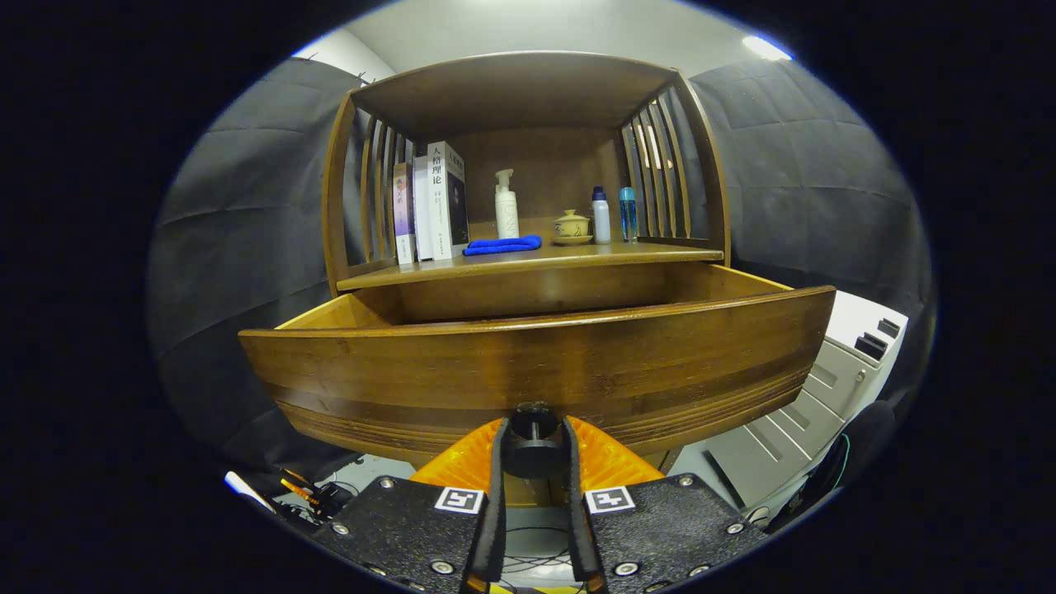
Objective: Pull open the drawer, take out the items inside it, and place them on the countertop above the cabinet.
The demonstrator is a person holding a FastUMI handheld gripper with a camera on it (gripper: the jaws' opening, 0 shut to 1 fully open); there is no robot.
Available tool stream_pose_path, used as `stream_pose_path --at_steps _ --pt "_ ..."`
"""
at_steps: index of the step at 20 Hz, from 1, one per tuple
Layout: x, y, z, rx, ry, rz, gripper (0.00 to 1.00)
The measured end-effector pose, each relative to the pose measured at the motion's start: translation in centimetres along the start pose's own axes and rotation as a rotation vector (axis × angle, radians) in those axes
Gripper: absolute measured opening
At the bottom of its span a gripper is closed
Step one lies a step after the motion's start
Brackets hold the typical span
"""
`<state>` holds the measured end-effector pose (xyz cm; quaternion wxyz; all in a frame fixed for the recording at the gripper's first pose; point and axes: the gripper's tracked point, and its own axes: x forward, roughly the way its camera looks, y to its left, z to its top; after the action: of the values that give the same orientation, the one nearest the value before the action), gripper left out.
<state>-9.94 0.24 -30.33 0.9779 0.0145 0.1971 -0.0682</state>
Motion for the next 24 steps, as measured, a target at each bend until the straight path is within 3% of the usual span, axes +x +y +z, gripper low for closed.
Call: stream_pose_path --at_steps 10,12,17,20,24 --pt "-0.7 0.3 -0.8 0.019 -0.002 0.005 0.33" --pt "-1.0 0.6 -0.7 0.030 0.001 0.015 0.45" --pt "-3.7 2.2 4.0 0.067 -0.143 0.131 0.77" --pt "-4.4 1.6 8.2 0.061 -0.211 0.123 0.95" --pt "-4.6 2.0 12.7 -0.004 -0.232 0.141 0.96"
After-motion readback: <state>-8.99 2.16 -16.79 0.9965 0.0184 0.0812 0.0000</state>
